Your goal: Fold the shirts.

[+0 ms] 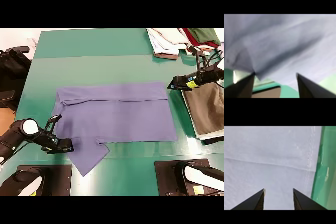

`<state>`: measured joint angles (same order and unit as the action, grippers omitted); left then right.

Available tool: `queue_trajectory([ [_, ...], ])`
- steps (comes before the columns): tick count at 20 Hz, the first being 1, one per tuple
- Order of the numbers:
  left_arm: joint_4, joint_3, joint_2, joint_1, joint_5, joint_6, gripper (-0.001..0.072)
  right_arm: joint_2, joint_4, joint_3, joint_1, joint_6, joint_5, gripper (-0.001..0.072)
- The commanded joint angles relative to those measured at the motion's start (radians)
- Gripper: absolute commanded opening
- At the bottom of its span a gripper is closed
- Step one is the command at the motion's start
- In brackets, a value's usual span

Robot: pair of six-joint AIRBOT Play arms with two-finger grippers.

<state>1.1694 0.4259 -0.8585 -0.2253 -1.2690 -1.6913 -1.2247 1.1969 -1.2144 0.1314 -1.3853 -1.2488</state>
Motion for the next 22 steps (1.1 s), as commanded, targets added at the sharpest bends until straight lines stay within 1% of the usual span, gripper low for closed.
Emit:
queue_trajectory([
  [1, 0.005, -0.023, -0.001, -0.024, 0.083, -0.030, 0.0559, 0.001, -0.001, 0.000, -0.001, -0.001, -0.011, 0.0410],
  [2, 0.005, -0.026, -0.001, -0.024, 0.094, -0.029, 0.0317, 0.001, -0.001, 0.000, -0.001, -0.001, -0.011, 0.0409],
  [3, 0.001, -0.026, 0.000, -0.024, 0.102, -0.029, 0.0125, 0.001, -0.001, 0.000, -0.001, -0.001, -0.012, 0.0409],
  [4, -0.003, -0.023, 0.000, -0.024, 0.103, -0.028, 0.0023, 0.003, -0.001, 0.000, -0.001, -0.001, -0.019, 0.0407],
  [6, 0.000, 0.000, 0.002, -0.024, 0.080, -0.013, 0.0022, 0.014, 0.003, 0.001, 0.010, 0.009, -0.059, 0.0399],
  [7, 0.002, 0.018, 0.003, -0.024, 0.062, 0.000, 0.0022, 0.022, 0.004, 0.003, 0.025, 0.028, -0.100, 0.0365],
  [8, 0.006, 0.038, 0.006, -0.024, 0.043, 0.009, 0.0022, 0.041, 0.011, 0.031, 0.049, 0.046, -0.141, 0.0365],
  [11, 0.005, 0.094, 0.006, -0.024, -0.001, 0.061, 0.0022, 0.137, 0.044, 0.244, 0.186, 0.067, -0.216, 0.0370],
  [12, 0.006, 0.110, 0.006, -0.024, -0.004, 0.080, 0.0022, 0.173, 0.070, 0.329, 0.240, 0.067, -0.222, 0.0426],
  [13, 0.005, 0.122, 0.006, -0.024, -0.003, 0.090, 0.0022, 0.207, 0.087, 0.418, 0.300, 0.067, -0.217, 0.0560],
  [14, 0.004, 0.129, 0.006, -0.024, -0.003, 0.095, 0.0022, 0.229, 0.085, 0.492, 0.353, 0.067, -0.215, 0.0576],
  [17, 0.004, 0.131, 0.006, -0.024, -0.003, 0.096, 0.0022, 0.240, 0.079, 0.658, 0.450, 0.067, -0.194, 0.0567],
  [18, 0.004, 0.131, 0.006, -0.024, -0.002, 0.096, 0.0022, 0.230, 0.077, 0.686, 0.454, 0.067, -0.183, 0.0506],
  [19, 0.004, 0.131, 0.006, -0.024, -0.002, 0.096, 0.0022, 0.217, 0.076, 0.704, 0.446, 0.067, -0.165, 0.0483],
  [20, 0.004, 0.131, 0.006, -0.024, 0.000, 0.096, 0.0022, 0.206, 0.073, 0.715, 0.429, 0.067, -0.145, 0.0483],
  [22, 0.004, 0.131, 0.006, -0.024, 0.013, 0.096, 0.0022, 0.180, 0.019, 0.714, 0.377, 0.067, -0.094, 0.0478],
])
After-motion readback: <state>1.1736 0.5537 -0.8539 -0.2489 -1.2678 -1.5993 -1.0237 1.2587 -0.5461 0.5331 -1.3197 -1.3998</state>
